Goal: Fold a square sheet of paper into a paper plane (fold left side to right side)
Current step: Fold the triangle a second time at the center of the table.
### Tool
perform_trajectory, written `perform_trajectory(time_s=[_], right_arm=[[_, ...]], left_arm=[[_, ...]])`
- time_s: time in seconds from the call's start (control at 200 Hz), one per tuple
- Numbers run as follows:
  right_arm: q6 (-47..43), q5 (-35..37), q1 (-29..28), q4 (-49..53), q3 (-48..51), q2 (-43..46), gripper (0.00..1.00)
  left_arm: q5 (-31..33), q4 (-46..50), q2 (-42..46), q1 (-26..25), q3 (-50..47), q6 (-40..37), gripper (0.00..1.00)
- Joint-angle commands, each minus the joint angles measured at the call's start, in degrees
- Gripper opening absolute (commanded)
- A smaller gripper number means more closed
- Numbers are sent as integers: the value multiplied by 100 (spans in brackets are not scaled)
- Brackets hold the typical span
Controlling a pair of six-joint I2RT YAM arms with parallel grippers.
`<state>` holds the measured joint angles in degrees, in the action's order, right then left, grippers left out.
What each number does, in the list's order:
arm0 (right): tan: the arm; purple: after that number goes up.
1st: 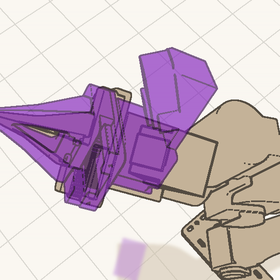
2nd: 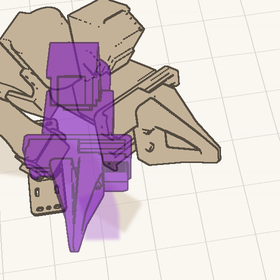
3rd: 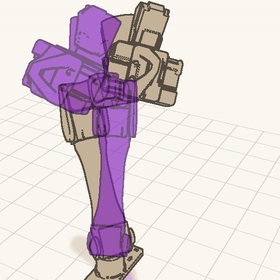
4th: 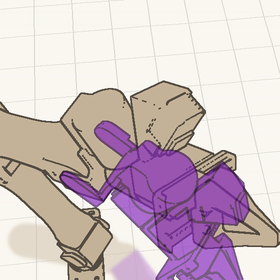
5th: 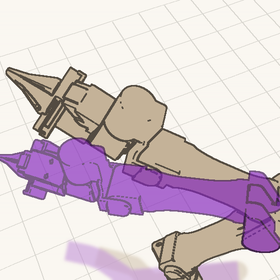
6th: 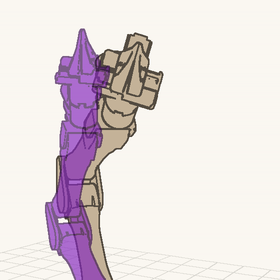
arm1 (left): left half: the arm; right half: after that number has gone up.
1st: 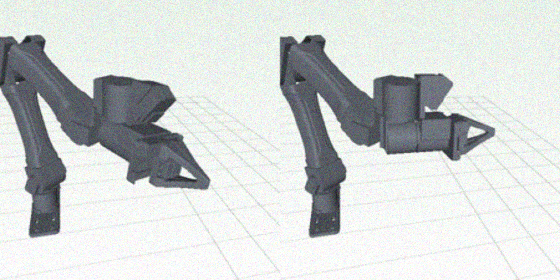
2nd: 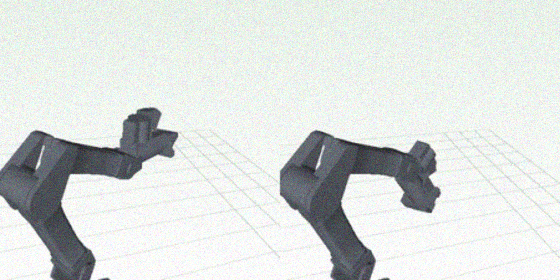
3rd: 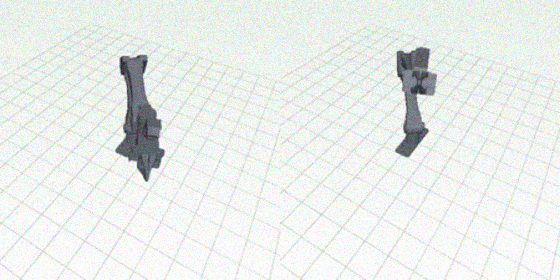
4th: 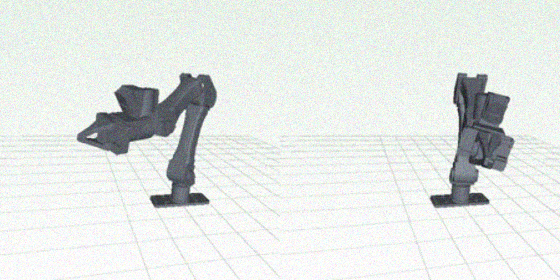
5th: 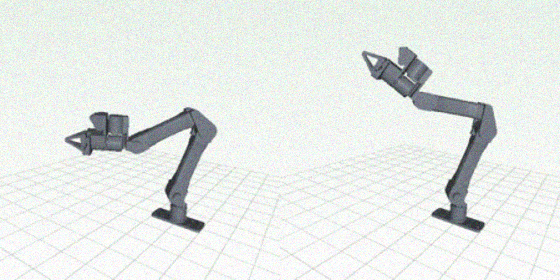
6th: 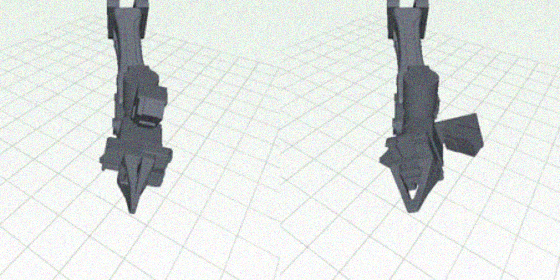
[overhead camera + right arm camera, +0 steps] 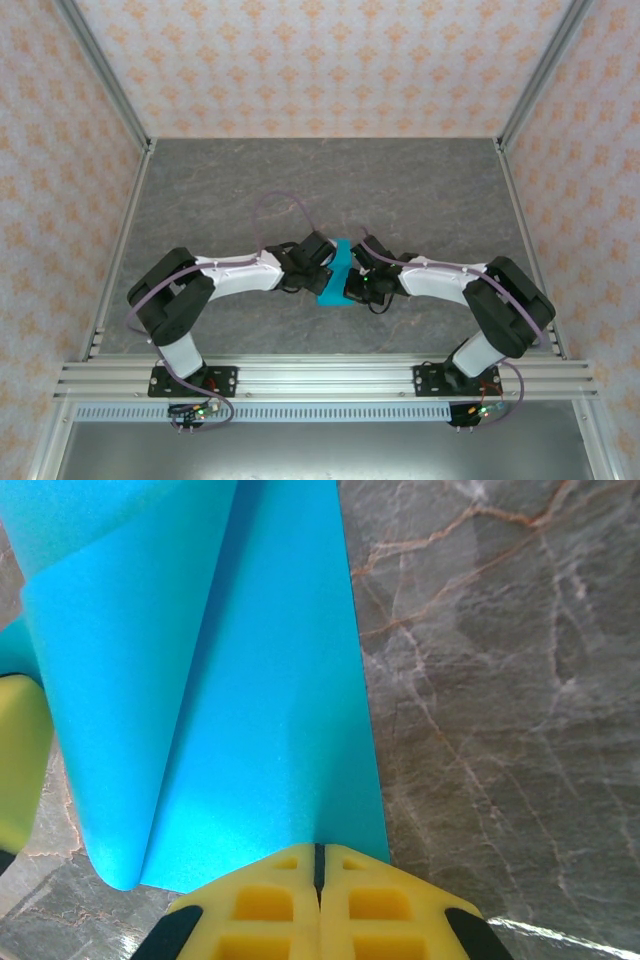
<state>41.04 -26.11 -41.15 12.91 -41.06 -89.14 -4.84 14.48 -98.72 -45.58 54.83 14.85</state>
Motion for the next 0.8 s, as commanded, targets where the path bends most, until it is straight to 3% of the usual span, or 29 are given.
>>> perform_trajectory(time_s=[0.0,0.791], right_arm=[[-91,240,-62,597,73,-227,0],[-87,230,-65,575,106,-261,0]], left_arm=[[192,-52,-147,50,142,-97,0],[163,-113,-1,55,163,-105,0]])
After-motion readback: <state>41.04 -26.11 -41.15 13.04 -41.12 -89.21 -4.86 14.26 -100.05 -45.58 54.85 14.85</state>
